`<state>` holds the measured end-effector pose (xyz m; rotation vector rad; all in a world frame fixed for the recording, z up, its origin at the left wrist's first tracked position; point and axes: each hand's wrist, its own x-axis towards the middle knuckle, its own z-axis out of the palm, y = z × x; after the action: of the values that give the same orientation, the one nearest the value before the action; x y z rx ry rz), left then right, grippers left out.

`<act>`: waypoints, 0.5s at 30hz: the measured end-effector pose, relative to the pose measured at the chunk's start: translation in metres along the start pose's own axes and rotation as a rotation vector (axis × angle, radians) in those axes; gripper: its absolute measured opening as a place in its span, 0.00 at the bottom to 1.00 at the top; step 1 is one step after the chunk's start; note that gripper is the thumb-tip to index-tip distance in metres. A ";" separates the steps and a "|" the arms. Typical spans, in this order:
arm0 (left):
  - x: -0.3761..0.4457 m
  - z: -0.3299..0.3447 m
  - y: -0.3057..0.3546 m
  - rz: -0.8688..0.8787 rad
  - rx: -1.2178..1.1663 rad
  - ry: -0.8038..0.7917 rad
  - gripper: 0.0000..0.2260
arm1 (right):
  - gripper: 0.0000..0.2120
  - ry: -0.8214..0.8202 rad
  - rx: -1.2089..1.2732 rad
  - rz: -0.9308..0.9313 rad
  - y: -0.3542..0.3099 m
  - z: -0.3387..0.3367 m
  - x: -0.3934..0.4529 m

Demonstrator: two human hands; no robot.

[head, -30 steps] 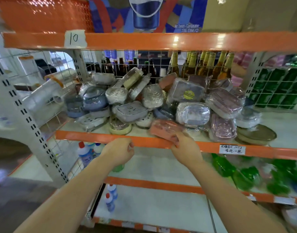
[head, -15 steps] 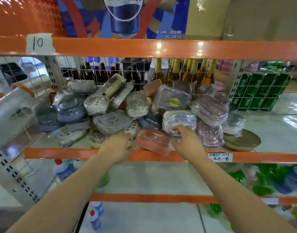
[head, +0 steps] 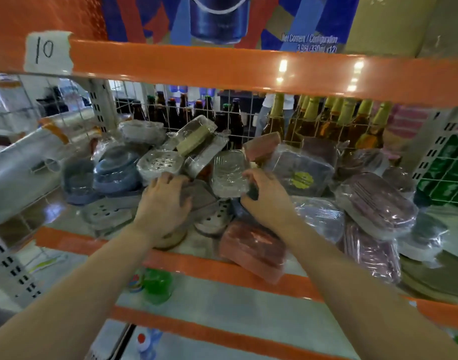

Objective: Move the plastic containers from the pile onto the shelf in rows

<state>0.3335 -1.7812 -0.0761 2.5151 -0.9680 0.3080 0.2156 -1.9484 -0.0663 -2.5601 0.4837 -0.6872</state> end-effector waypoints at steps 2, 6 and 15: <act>0.010 -0.003 -0.014 -0.042 -0.027 0.009 0.21 | 0.23 -0.026 0.010 -0.005 -0.006 0.007 0.014; 0.050 -0.010 -0.037 -0.074 -0.092 0.002 0.24 | 0.26 -0.082 -0.053 -0.004 -0.018 0.017 0.047; 0.138 -0.008 -0.039 0.017 -0.086 -0.061 0.30 | 0.29 0.005 -0.067 0.025 -0.016 0.040 0.094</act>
<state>0.4612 -1.8325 -0.0331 2.4523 -1.0054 0.1912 0.3175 -1.9628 -0.0530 -2.6107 0.5482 -0.6789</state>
